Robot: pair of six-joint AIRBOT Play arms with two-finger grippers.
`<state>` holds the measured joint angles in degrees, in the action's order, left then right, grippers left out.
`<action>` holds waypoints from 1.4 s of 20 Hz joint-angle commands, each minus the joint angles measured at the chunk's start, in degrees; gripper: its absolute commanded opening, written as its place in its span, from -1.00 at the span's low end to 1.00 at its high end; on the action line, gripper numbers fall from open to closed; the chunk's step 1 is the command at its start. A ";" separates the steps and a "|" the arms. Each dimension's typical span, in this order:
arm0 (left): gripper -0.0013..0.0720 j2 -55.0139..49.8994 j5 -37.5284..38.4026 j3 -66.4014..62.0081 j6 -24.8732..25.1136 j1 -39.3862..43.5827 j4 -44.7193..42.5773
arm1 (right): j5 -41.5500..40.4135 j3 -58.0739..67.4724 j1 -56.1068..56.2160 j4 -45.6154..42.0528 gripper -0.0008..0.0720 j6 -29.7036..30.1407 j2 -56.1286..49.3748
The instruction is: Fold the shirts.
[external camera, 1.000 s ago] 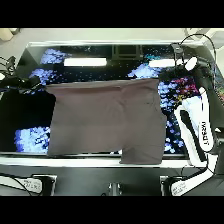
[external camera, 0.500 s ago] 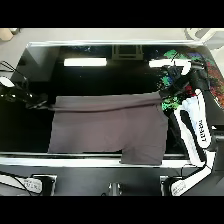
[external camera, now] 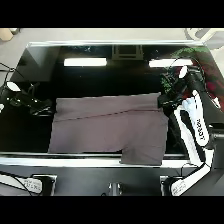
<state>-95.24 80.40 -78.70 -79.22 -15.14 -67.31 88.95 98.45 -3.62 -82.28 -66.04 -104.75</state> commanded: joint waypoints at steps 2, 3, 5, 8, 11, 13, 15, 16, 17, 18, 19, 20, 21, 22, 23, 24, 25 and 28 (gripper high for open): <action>0.37 3.32 6.38 -1.90 -1.07 -3.37 -0.46 | 8.52 -0.04 -2.84 -2.10 0.52 3.26 4.48; 0.37 5.27 8.46 -0.09 -1.11 -3.98 -1.64 | 9.88 -0.87 -3.67 -2.08 0.45 2.84 6.16; 0.37 11.93 7.74 9.25 -0.20 -4.59 -5.64 | 7.28 -8.26 -3.56 -3.48 0.38 2.84 12.15; 0.37 23.87 0.57 29.99 -0.24 -6.40 -5.92 | -2.01 -25.64 -2.60 0.31 0.38 3.58 22.73; 0.37 31.78 -4.28 44.59 1.51 -6.58 -4.50 | -6.71 -36.04 -2.56 2.12 0.37 4.66 29.46; 0.37 33.40 -6.84 49.29 1.99 -6.56 -4.50 | -6.43 -37.70 -2.54 2.16 0.37 5.79 31.08; 0.37 32.98 -7.76 50.25 4.48 -6.56 -4.50 | -6.47 -37.70 -2.56 2.16 0.37 6.14 31.67; 0.37 33.00 -7.96 50.14 5.40 -6.56 -4.50 | -6.60 -37.70 -2.56 2.16 0.37 6.19 31.76; 0.37 33.00 -8.07 50.16 5.57 -6.56 -4.50 | -6.71 -37.70 -2.54 2.19 0.37 6.27 31.78; 0.37 33.00 -8.17 50.16 5.57 -6.56 -4.50 | -6.97 -37.70 -2.54 2.19 0.37 6.32 31.78; 0.37 33.00 -8.48 50.16 5.57 -6.56 -4.50 | -7.28 -37.70 -2.54 2.16 0.37 6.34 31.78; 0.28 33.00 -9.01 50.16 5.57 -6.56 -4.50 | -7.58 -37.70 -2.54 2.16 0.37 6.34 31.78; 0.27 33.00 -9.70 50.16 5.55 -6.56 -4.50 | -7.85 -37.70 -2.54 2.19 0.37 6.32 31.78; 0.22 33.00 -10.36 50.16 5.53 -6.56 -4.48 | -7.96 -37.70 -2.54 2.16 0.37 6.32 31.78; -0.08 33.00 -10.95 50.18 4.94 -6.56 -4.48 | -7.93 -37.70 -2.54 2.16 0.37 6.32 31.78; -0.27 33.00 -11.54 50.16 3.93 -6.56 -4.48 | -7.87 -37.70 -2.54 2.16 0.37 6.32 31.78; -0.72 33.00 -11.63 50.16 3.58 -6.56 -4.46 | -7.52 -37.70 -2.56 2.16 0.37 6.32 31.78; -0.89 33.09 -11.28 50.14 3.65 -6.56 -4.44 | -4.90 -39.85 -2.54 2.36 0.38 7.02 32.70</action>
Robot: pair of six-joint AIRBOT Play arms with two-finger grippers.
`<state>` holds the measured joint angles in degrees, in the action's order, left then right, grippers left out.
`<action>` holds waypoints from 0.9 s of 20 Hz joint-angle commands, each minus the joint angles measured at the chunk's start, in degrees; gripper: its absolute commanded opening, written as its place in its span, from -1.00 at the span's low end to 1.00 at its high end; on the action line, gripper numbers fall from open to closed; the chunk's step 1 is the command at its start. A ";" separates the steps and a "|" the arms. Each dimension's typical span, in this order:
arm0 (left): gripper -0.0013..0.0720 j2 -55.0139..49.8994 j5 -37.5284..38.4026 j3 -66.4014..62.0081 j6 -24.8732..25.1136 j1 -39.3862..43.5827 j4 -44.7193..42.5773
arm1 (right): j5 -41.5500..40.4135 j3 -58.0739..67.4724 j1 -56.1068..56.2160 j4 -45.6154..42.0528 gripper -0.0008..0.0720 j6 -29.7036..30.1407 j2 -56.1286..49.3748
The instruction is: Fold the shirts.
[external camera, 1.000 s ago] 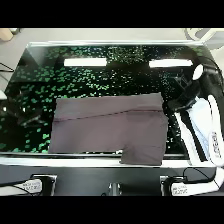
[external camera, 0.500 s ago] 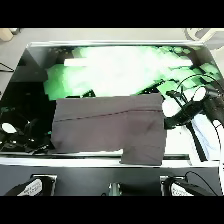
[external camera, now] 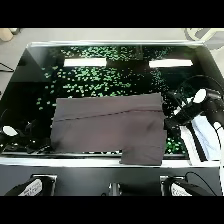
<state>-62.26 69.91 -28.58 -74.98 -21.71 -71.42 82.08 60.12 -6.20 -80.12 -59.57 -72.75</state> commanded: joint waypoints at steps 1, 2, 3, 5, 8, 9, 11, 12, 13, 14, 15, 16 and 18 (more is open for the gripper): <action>-0.89 0.28 -0.79 0.02 -0.59 0.02 -0.35 | 1.84 -4.72 0.02 0.15 0.38 0.55 2.36; -0.89 0.42 -0.79 -0.02 -0.57 0.02 -0.35 | 1.70 -8.50 -0.09 0.17 0.38 0.50 4.35; -0.89 0.52 -0.81 -0.04 -0.35 0.02 -0.33 | 1.73 -12.79 -0.07 0.20 0.38 0.48 6.69; -0.89 0.70 -0.81 -0.07 0.28 0.02 -0.33 | 0.48 -19.98 -0.07 0.70 0.38 -0.46 11.43; -0.89 0.68 -0.79 -0.11 0.26 0.02 0.48 | -1.27 -27.04 -0.09 0.66 0.40 -2.34 15.17; -0.89 0.68 -0.76 -0.11 0.24 0.02 0.74 | -1.31 -28.57 -0.07 0.70 0.40 -2.38 15.19; -0.89 0.70 -0.74 -0.11 0.26 0.02 0.94 | -2.10 -30.53 -0.07 1.05 0.40 -2.82 15.19; -0.89 0.70 -0.74 -0.11 0.26 0.02 0.94 | -2.93 -31.04 -0.07 1.73 0.40 -3.04 15.19; -0.89 0.70 -0.74 -0.11 0.26 0.02 0.92 | -3.93 -31.19 -0.07 2.36 0.40 -3.74 15.19; -0.89 0.70 -0.74 -0.11 0.26 0.02 0.94 | -5.01 -31.19 -0.09 3.48 0.40 -4.20 15.19; -0.89 0.70 -0.74 -0.11 0.26 0.02 0.94 | -5.70 -31.21 -0.07 4.74 0.39 -4.52 15.19; -0.89 0.70 -0.74 -0.11 0.26 0.02 0.94 | -6.12 -31.23 -0.07 5.51 0.39 -4.98 15.19; -0.89 0.70 -0.76 -0.11 0.28 0.02 0.94 | -6.73 -32.02 -0.07 5.55 0.39 -5.38 15.19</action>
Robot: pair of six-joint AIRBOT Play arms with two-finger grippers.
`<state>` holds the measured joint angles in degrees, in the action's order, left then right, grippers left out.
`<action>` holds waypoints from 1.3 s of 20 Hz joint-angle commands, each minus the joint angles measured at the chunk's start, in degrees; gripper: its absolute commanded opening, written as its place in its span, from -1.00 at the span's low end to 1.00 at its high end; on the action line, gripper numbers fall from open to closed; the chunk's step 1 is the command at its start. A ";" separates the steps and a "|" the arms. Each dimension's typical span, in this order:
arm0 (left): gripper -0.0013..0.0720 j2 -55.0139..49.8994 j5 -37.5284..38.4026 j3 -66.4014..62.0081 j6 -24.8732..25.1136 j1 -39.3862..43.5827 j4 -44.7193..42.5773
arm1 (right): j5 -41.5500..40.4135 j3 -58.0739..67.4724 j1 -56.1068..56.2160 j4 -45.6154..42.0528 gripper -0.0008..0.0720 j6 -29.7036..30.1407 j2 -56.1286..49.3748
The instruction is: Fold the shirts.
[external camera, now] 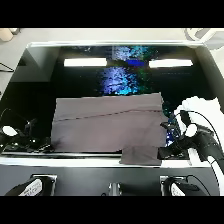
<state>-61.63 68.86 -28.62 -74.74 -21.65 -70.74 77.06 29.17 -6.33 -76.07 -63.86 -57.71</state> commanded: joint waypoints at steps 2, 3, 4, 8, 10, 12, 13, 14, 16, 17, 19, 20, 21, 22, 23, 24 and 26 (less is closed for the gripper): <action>-0.89 0.07 0.28 -0.07 0.28 -0.04 0.24 | -1.86 -2.71 0.07 1.53 0.38 -1.33 0.15; -0.89 0.04 0.26 -0.07 0.35 -0.04 0.26 | -2.08 -3.63 0.07 1.73 0.38 -1.44 0.15; -0.89 0.04 0.26 -0.07 0.57 -0.04 0.26 | -2.56 -4.46 0.07 2.23 0.37 -1.46 0.15; -0.89 0.04 0.28 -0.07 1.09 -0.04 0.31 | -6.69 -5.18 0.07 3.52 -0.39 -1.79 0.15; -0.89 0.04 0.22 -0.09 1.62 -0.04 0.28 | -8.31 -5.14 0.07 3.52 -0.91 -2.64 0.17; -0.89 0.07 0.57 -0.44 2.86 -0.07 0.26 | -7.78 -3.67 0.07 3.52 -0.91 -0.63 0.50; -0.89 0.17 1.22 -1.29 2.84 -0.07 0.28 | -6.91 -2.16 0.07 3.48 -0.91 0.72 1.16; -0.89 0.61 2.23 -2.84 2.82 -0.04 0.28 | -6.36 0.09 0.07 3.50 -0.91 1.60 2.14; -0.90 2.38 3.34 -6.86 2.54 -0.04 0.74 | -4.39 6.14 0.04 3.43 -0.91 2.16 3.87; -0.90 3.06 3.72 -9.07 1.49 -0.04 1.77 | -3.26 9.62 0.04 3.45 -0.91 2.14 3.87; -0.90 3.37 3.65 -13.25 -0.31 -0.04 5.40 | -3.67 15.96 0.04 3.52 -0.92 1.95 2.75; -0.90 3.13 3.28 -14.93 -0.28 -0.04 8.35 | -4.50 18.78 0.07 3.72 -0.92 1.97 1.46; -0.90 2.82 2.86 -16.31 -0.24 -0.04 11.02 | -5.99 20.94 0.07 4.00 -0.92 1.97 0.00; -0.90 2.43 2.21 -17.40 -0.26 -0.04 12.31 | -7.69 22.97 0.07 4.35 -0.92 1.95 -1.81; -0.90 1.90 1.53 -18.43 -0.31 -0.04 12.76 | -9.20 25.14 0.07 4.74 -0.92 1.95 -3.96; -0.90 1.09 0.85 -19.67 -0.76 -0.04 12.76 | -10.64 27.08 0.04 5.03 -0.92 1.95 -5.97; -0.90 -1.70 0.13 -22.38 -1.36 -0.04 12.79 | -13.81 31.39 0.04 5.01 -0.92 1.36 -10.36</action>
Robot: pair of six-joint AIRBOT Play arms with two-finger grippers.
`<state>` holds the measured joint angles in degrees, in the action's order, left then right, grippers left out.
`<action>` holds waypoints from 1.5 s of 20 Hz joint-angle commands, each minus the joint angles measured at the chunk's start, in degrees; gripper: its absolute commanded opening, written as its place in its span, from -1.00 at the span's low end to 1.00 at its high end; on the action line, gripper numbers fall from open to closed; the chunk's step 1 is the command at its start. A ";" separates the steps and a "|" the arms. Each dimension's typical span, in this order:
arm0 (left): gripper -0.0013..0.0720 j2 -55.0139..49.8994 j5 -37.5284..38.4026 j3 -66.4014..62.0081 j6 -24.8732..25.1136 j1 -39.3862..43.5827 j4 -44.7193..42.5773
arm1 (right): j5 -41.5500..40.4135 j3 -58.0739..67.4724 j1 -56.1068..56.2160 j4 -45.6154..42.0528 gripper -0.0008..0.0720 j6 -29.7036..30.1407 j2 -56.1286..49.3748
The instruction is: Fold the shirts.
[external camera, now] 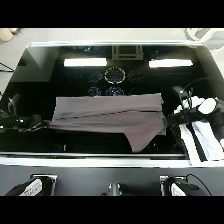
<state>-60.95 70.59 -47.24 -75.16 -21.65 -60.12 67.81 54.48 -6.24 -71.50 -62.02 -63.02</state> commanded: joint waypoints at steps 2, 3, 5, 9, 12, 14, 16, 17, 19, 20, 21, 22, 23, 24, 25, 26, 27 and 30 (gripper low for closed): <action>-0.90 -6.75 -1.79 -6.91 -0.94 -0.04 2.78 | -8.74 10.01 -0.02 0.85 -0.92 -2.14 -9.29; -0.90 -9.40 -2.12 -8.61 -0.92 -0.04 3.69 | -11.08 11.52 -0.02 1.42 -0.92 -2.97 -11.10; -0.90 -14.16 -3.54 -11.52 -0.90 -0.02 6.43 | -15.89 13.86 -0.02 3.23 -0.92 -4.48 -14.45; -0.90 -22.53 -6.08 -17.88 -0.87 0.37 11.26 | -23.26 15.76 -0.02 9.03 -0.92 -4.85 -19.71; -0.90 -27.69 -6.75 -22.27 -0.81 1.99 11.30 | -24.70 15.76 -0.02 9.35 -0.91 -4.85 -23.02; -0.90 -30.40 -7.45 -22.84 -0.66 3.61 11.28 | -24.24 15.76 -0.02 9.38 -0.91 -4.83 -24.81; -0.90 -32.89 -7.63 -22.84 -0.66 4.76 11.04 | -23.08 15.74 -0.02 8.63 -0.91 -4.81 -26.23; -0.90 -33.81 -7.63 -22.84 -0.68 4.92 11.04 | -22.56 15.74 -0.02 7.39 -0.91 -4.83 -26.73; -0.90 -34.27 -7.65 -22.91 -0.70 4.48 10.51 | -22.08 15.74 -0.02 5.38 -0.91 -4.83 -26.91; -0.89 -34.23 -7.63 -23.19 -0.76 3.96 10.27 | -21.94 15.74 -0.04 4.87 -0.90 -4.83 -26.86; -0.88 -34.05 -7.61 -23.56 -1.14 3.41 10.27 | -21.68 15.76 -0.04 4.81 -0.90 -4.79 -26.86; -0.66 -33.94 -7.23 -24.11 -1.36 2.95 10.29 | -21.29 15.76 -0.04 4.94 -0.77 -4.57 -26.86; -0.18 -33.94 -6.32 -24.72 -1.38 2.69 10.29 | -20.17 15.76 -0.04 5.07 -0.19 -3.61 -26.77; 0.32 -33.94 -5.09 -25.24 -1.38 2.43 10.27 | -17.97 16.02 -0.11 4.85 0.51 -1.36 -26.73; 0.44 -33.94 -3.87 -25.77 -1.36 2.32 10.21 | -15.43 16.37 -0.24 3.82 0.97 0.35 -26.73; 0.43 -33.92 -2.40 -26.40 -1.33 2.08 10.21 | -12.72 16.46 -0.72 2.58 0.99 0.35 -26.73; 0.43 -33.90 -0.92 -27.21 -1.31 1.95 10.21 | -10.71 16.46 -1.66 1.88 0.99 0.33 -26.82; 0.43 -32.54 1.70 -29.29 -1.11 2.08 10.21 | -7.63 16.46 -4.37 3.13 1.00 0.11 -27.67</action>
<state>-94.39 68.86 -74.78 -76.42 -19.53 -49.98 55.64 70.81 -8.91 -68.51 -62.61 -90.13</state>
